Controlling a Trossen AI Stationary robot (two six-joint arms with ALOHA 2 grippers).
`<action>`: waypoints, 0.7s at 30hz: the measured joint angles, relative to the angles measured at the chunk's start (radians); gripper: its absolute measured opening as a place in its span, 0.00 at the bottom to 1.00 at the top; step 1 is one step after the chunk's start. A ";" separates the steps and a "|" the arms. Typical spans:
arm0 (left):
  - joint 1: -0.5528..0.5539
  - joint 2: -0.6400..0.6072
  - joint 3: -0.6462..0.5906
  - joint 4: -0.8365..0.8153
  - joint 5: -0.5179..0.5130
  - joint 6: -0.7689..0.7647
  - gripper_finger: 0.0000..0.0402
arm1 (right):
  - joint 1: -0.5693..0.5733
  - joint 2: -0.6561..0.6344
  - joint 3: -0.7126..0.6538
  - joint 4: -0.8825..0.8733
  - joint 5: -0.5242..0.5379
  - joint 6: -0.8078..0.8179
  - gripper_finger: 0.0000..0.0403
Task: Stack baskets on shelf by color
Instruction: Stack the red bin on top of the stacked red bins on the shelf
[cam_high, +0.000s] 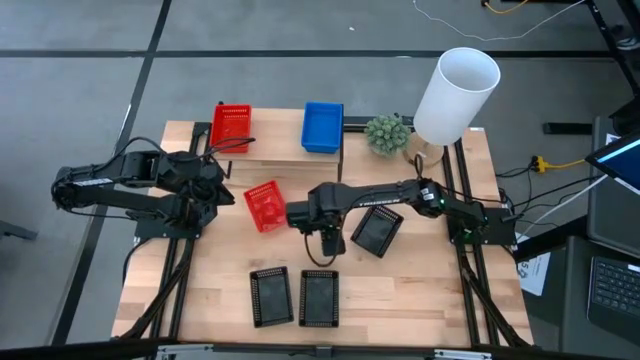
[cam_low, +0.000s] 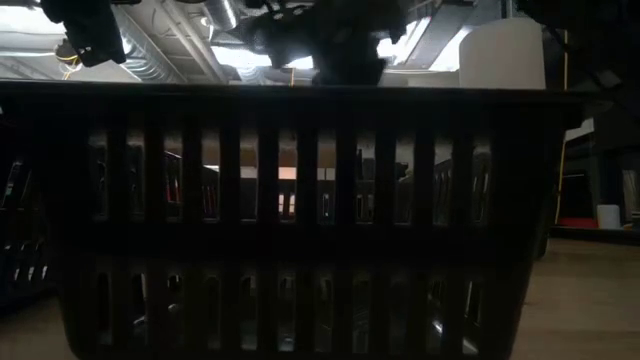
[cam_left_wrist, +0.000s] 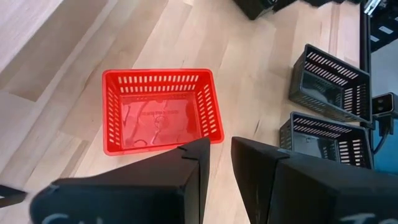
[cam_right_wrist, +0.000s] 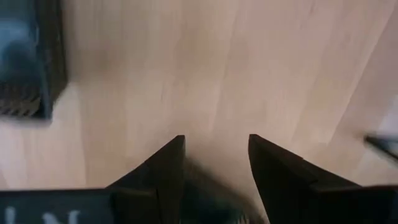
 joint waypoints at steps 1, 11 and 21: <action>0.000 0.000 0.000 0.000 0.000 0.000 0.14 | 0.005 -0.005 -0.004 -0.020 0.000 -0.002 0.43; 0.000 0.000 0.000 -0.001 -0.001 -0.025 0.14 | 0.020 -0.130 -0.312 0.052 0.000 0.008 0.43; 0.000 0.004 0.000 0.000 -0.042 -0.026 0.14 | 0.053 -0.512 -0.838 0.087 -0.069 0.222 0.43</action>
